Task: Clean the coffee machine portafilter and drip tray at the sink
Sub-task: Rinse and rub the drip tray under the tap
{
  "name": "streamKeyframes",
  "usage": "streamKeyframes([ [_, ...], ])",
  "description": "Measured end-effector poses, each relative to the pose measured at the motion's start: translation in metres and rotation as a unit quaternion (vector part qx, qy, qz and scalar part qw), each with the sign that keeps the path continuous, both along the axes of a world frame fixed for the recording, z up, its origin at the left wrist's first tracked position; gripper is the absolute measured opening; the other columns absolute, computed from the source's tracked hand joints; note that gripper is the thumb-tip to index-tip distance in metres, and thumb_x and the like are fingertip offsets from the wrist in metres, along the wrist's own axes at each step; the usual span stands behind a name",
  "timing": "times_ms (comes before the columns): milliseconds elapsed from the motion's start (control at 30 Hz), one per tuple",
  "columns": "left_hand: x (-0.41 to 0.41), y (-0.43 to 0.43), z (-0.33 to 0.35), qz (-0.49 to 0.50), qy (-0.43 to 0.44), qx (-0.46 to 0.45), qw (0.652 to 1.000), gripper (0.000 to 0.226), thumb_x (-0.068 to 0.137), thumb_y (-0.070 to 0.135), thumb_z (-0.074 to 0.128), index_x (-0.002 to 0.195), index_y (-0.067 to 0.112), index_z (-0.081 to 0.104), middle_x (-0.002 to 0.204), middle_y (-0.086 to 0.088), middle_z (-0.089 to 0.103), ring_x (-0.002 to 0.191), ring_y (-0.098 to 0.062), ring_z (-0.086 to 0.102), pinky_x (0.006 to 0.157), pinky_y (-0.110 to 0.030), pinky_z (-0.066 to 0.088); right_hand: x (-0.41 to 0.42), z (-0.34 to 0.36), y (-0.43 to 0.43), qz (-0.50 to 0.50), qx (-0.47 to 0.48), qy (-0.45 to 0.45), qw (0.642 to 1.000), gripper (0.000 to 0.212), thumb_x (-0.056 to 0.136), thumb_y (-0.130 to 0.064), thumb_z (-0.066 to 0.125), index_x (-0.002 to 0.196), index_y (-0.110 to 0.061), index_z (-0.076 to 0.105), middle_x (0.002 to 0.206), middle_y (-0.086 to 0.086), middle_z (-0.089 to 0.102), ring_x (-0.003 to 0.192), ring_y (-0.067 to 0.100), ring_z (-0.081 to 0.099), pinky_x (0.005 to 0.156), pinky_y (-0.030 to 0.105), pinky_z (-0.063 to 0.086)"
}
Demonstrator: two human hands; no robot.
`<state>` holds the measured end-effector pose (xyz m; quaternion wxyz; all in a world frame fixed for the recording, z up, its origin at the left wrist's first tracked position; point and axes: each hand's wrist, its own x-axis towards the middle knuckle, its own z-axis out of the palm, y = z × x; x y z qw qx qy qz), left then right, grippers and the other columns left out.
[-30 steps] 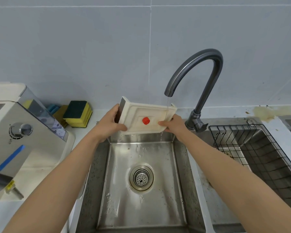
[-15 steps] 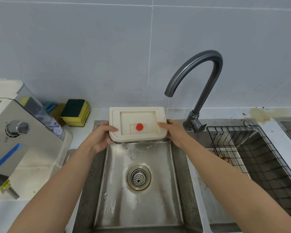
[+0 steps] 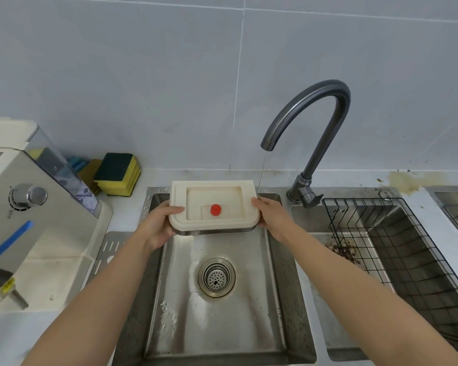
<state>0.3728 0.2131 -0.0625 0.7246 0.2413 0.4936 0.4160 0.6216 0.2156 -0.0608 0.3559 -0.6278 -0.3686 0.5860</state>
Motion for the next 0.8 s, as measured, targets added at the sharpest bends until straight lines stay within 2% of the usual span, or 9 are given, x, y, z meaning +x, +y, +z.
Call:
streamKeyframes([
  [100,0.004,-0.003,-0.002,-0.002,0.011,-0.003,1.0,0.031,0.086,-0.003,0.047,0.115,0.008,0.048,0.103,-0.013,0.06,0.086,-0.029,0.06,0.048,-0.035,0.058,0.002,-0.001,-0.005,-0.005,-0.001,-0.023,1.0,0.031,0.095,-0.019,0.045,0.121,-0.007,0.056,0.104,0.007,0.064,0.088,0.017,0.06,0.076,0.03,0.053],
  [200,0.007,-0.007,-0.007,-0.002,0.02,-0.008,1.0,0.029,0.086,-0.002,0.047,0.113,0.008,0.049,0.101,-0.013,0.061,0.084,-0.027,0.06,0.052,-0.033,0.056,0.006,0.001,-0.01,0.0,-0.017,-0.027,0.999,0.036,0.096,-0.023,0.044,0.128,-0.007,0.051,0.104,0.005,0.063,0.094,0.018,0.059,0.077,0.029,0.052],
  [267,0.01,-0.01,-0.01,0.005,0.016,-0.011,1.0,0.024,0.086,-0.002,0.046,0.106,0.009,0.053,0.096,-0.012,0.062,0.08,-0.025,0.059,0.049,-0.028,0.055,0.011,0.001,-0.013,-0.012,-0.036,-0.035,0.999,0.048,0.096,-0.028,0.044,0.14,-0.011,0.036,0.125,0.009,0.056,0.11,0.023,0.055,0.088,0.034,0.049],
  [333,0.012,-0.014,-0.013,0.011,0.008,-0.012,1.0,0.023,0.086,-0.003,0.046,0.101,0.01,0.055,0.094,-0.011,0.062,0.079,-0.024,0.059,0.047,-0.026,0.054,0.02,0.0,-0.014,-0.043,-0.045,-0.068,0.996,0.061,0.095,-0.034,0.045,0.147,-0.013,0.02,0.146,0.01,0.037,0.13,0.027,0.041,0.103,0.04,0.041],
  [433,0.015,-0.018,-0.017,0.014,0.0,-0.004,1.0,0.027,0.086,-0.003,0.046,0.106,0.011,0.056,0.095,-0.01,0.064,0.082,-0.024,0.06,0.049,-0.026,0.055,0.038,0.0,-0.015,-0.102,-0.037,-0.096,0.989,0.073,0.094,-0.039,0.044,0.149,-0.017,0.002,0.155,0.004,0.02,0.139,0.027,0.026,0.112,0.044,0.028],
  [567,0.019,-0.022,-0.017,0.017,-0.019,0.001,1.0,0.028,0.086,-0.004,0.045,0.105,0.012,0.057,0.095,-0.009,0.066,0.084,-0.024,0.061,0.052,-0.027,0.056,0.058,0.001,-0.018,-0.153,-0.021,-0.075,0.985,0.079,0.091,-0.041,0.048,0.149,-0.018,-0.002,0.153,0.006,0.024,0.138,0.027,0.025,0.111,0.04,0.023],
  [700,0.024,-0.022,-0.01,0.013,-0.026,0.012,1.0,0.029,0.087,-0.005,0.043,0.102,0.013,0.06,0.086,-0.006,0.071,0.076,-0.021,0.066,0.05,-0.028,0.058,0.068,0.002,-0.013,-0.175,-0.001,0.011,0.984,0.085,0.09,-0.029,0.053,0.148,-0.018,-0.008,0.153,0.002,0.019,0.138,0.02,0.021,0.11,0.035,0.02],
  [733,0.025,-0.022,-0.008,0.011,-0.028,0.015,0.999,0.029,0.087,-0.005,0.042,0.104,0.013,0.059,0.086,-0.007,0.071,0.077,-0.021,0.066,0.05,-0.028,0.058,0.07,0.003,-0.01,-0.177,0.004,0.028,0.984,0.08,0.089,-0.026,0.054,0.147,-0.016,0.0,0.147,0.002,0.027,0.133,0.017,0.027,0.106,0.031,0.025],
  [800,0.027,-0.022,-0.004,0.006,-0.029,0.021,0.999,0.031,0.087,-0.005,0.041,0.11,0.01,0.056,0.094,-0.01,0.066,0.083,-0.024,0.062,0.051,-0.029,0.057,0.071,0.006,-0.007,-0.176,0.012,0.043,0.983,0.06,0.089,-0.023,0.054,0.138,-0.015,0.02,0.122,-0.002,0.043,0.109,0.009,0.043,0.083,0.021,0.035],
])
